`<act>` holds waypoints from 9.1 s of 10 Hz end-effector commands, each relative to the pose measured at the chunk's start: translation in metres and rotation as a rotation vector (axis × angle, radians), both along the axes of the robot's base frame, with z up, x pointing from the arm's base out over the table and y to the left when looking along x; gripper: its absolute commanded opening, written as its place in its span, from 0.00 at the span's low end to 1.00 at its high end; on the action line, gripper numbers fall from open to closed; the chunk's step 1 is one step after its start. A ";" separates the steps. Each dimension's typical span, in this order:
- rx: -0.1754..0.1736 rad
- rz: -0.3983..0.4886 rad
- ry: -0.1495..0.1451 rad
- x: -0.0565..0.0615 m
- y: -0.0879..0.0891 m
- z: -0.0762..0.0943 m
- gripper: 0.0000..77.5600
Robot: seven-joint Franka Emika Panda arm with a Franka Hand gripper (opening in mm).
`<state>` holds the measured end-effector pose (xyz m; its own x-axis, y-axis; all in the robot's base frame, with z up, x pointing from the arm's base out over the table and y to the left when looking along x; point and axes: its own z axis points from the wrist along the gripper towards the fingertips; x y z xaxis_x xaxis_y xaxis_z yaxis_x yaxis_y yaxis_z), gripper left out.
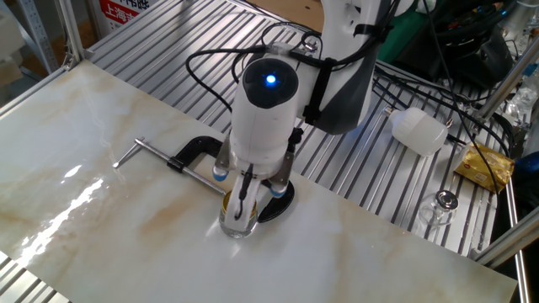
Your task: Screw the lid onto the jar
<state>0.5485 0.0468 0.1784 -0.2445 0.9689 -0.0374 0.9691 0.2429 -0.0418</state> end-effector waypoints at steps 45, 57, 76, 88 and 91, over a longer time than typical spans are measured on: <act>0.044 1.461 0.051 -0.005 -0.011 -0.033 1.00; 0.036 1.403 0.071 -0.007 -0.014 -0.031 1.00; 0.056 1.433 0.075 -0.004 -0.023 -0.033 1.00; 0.079 1.417 0.056 -0.008 -0.022 -0.041 1.00; 0.080 1.421 0.058 -0.008 -0.022 -0.040 1.00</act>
